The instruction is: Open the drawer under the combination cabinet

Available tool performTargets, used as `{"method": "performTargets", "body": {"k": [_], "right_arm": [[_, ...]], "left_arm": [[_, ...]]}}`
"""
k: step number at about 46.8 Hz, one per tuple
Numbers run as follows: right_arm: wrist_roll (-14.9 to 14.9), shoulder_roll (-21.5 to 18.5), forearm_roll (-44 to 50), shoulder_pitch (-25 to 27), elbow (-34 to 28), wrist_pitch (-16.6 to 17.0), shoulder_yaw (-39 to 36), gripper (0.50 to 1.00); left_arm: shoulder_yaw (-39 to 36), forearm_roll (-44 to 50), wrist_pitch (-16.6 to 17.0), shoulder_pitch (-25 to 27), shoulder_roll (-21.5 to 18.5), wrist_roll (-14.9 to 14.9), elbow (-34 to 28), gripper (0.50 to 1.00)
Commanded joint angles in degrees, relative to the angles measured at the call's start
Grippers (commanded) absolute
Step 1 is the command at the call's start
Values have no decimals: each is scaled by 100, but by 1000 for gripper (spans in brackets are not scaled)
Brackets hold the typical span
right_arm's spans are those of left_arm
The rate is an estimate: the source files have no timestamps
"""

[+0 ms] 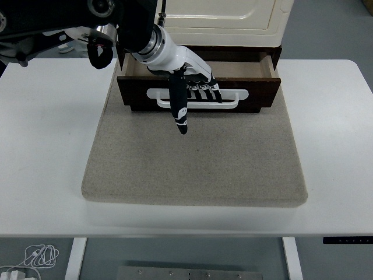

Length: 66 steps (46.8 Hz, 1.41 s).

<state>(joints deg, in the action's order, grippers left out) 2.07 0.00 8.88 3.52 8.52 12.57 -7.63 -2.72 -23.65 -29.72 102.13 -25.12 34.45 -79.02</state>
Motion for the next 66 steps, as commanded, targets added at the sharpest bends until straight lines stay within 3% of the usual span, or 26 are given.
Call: {"method": "performTargets", "body": {"k": [1,66], "right_arm": [[-5,0,0,0,0,0,-2,926],[-5,0,0,0,0,0,-2,926]], "left_arm": [[9,1,1,9,-28,0,-34,1000],[79,150,-368,123,-335,0,-570,1000]]}}
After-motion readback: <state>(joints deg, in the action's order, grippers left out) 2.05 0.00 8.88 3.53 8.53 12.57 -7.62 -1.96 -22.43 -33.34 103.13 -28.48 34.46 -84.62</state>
